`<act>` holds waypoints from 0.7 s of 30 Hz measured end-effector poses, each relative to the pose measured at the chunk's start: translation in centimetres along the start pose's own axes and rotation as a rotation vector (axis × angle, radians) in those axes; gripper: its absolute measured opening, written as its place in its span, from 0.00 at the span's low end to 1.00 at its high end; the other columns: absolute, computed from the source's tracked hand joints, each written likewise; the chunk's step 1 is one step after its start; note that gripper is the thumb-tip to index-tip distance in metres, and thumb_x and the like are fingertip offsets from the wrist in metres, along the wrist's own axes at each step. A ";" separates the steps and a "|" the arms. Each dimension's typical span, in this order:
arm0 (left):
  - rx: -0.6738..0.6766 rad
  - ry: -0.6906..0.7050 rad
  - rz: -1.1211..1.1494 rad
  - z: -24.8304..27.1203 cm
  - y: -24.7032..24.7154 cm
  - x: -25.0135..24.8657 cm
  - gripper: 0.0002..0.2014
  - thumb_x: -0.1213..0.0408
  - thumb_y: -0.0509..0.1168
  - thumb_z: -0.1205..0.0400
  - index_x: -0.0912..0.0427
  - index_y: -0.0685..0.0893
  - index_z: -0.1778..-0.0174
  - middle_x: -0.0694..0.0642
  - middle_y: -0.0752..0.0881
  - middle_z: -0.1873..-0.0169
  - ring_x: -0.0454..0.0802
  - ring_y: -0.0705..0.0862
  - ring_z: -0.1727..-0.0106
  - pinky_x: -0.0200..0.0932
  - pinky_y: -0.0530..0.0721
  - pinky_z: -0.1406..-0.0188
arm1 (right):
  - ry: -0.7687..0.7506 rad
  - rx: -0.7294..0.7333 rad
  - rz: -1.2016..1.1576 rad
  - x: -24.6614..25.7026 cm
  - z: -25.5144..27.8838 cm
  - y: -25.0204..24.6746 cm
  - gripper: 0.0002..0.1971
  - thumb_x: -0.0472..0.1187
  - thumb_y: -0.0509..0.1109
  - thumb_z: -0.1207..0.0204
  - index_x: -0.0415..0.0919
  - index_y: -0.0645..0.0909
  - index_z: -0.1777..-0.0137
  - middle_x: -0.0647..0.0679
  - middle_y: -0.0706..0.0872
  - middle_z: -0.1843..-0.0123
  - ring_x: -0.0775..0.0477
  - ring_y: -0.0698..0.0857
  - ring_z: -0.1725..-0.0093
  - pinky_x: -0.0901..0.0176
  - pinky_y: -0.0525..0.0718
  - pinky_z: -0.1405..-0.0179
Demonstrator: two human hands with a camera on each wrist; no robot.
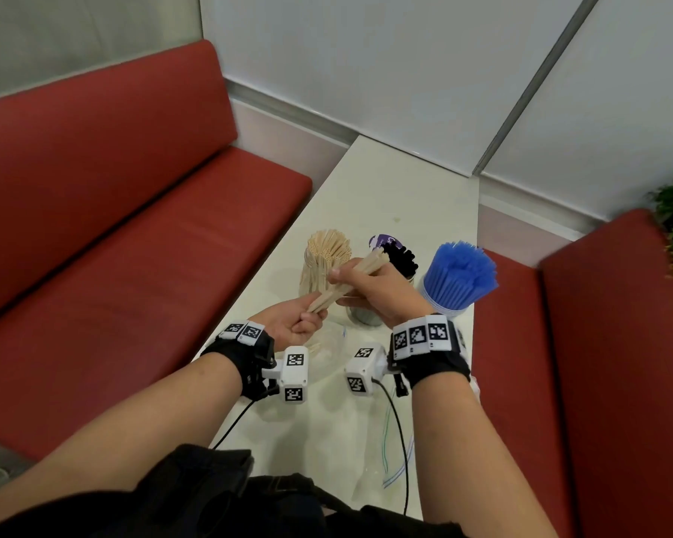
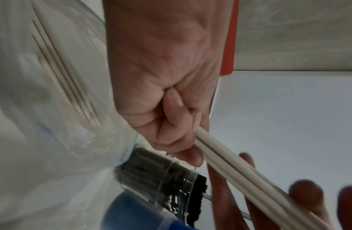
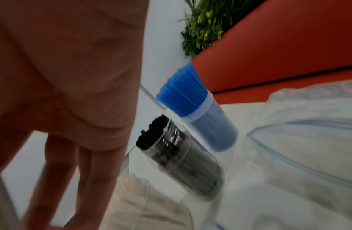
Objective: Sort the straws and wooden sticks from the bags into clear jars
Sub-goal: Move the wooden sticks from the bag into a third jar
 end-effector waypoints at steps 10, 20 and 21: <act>-0.236 0.107 -0.168 -1.5 -3.5 0.2 0.25 0.48 0.52 0.10 0.69 0.81 0.47 0.65 0.86 0.61 0.54 0.86 0.64 0.43 0.87 0.68 | 0.173 -0.074 0.026 -1.7 -2.2 -0.7 0.06 0.28 0.78 0.25 0.27 0.88 0.50 0.35 0.91 0.54 0.42 0.92 0.55 0.59 0.93 0.59; -0.481 0.100 -1.123 -2.3 -3.9 -0.8 0.12 0.67 0.63 0.16 0.69 0.86 0.40 0.62 0.86 0.41 0.56 0.84 0.48 0.51 0.83 0.40 | -0.005 -0.340 0.214 3.7 -8.8 -3.7 0.02 0.27 0.75 0.24 0.30 0.89 0.55 0.35 0.89 0.57 0.38 0.90 0.55 0.47 0.93 0.52; -0.526 0.111 -1.287 -2.4 -4.0 -0.8 0.14 0.67 0.63 0.16 0.69 0.86 0.39 0.63 0.87 0.40 0.57 0.85 0.46 0.50 0.83 0.39 | -0.016 -0.354 0.251 3.8 -9.3 -3.7 0.02 0.28 0.75 0.24 0.31 0.89 0.55 0.36 0.89 0.57 0.37 0.90 0.56 0.43 0.93 0.49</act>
Point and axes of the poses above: each hand's wrist, its own z-axis away from the middle knuckle, its own y-axis out of the palm, x = y × z, the point moved 3 cm from there along -z, towards the middle knuckle
